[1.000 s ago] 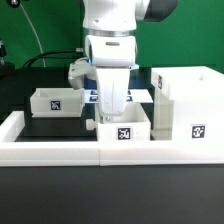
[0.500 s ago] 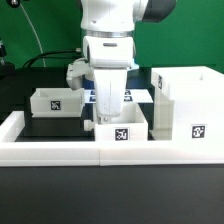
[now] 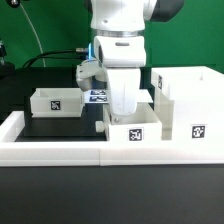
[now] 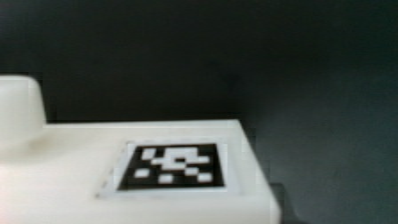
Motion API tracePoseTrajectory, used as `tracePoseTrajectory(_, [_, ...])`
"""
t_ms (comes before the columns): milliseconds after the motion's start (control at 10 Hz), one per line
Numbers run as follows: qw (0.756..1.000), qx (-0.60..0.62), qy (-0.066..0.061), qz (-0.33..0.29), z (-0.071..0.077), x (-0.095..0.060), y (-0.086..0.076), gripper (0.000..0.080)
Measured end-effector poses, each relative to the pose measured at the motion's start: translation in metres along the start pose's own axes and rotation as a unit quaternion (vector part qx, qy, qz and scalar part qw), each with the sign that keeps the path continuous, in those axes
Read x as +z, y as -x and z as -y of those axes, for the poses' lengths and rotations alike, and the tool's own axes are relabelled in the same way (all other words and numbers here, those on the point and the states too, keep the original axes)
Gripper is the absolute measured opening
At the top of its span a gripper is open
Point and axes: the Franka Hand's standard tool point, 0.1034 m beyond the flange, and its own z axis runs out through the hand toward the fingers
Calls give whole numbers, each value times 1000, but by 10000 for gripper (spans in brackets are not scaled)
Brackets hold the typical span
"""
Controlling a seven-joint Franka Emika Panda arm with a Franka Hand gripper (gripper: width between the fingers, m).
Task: Assemble drawer
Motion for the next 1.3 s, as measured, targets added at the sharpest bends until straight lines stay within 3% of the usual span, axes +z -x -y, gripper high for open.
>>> tracePoseTrajectory(600, [1000, 2, -4, 0, 1, 1, 2, 42])
tracePoseTrajectory(700, [1000, 3, -26, -1, 4, 2, 1, 42])
tracePoseTrajectory(900, [1000, 5, -26, 0, 3, 2, 2, 42])
tracePoseTrajectory(1000, [999, 6, -40, -1, 6, 2, 2, 42])
tracePoseTrajectory(1200, [1000, 8, -24, 0, 4, 2, 4, 42])
tracePoseTrajectory(1300, [1000, 9, -25, 0, 5, 2, 5, 42])
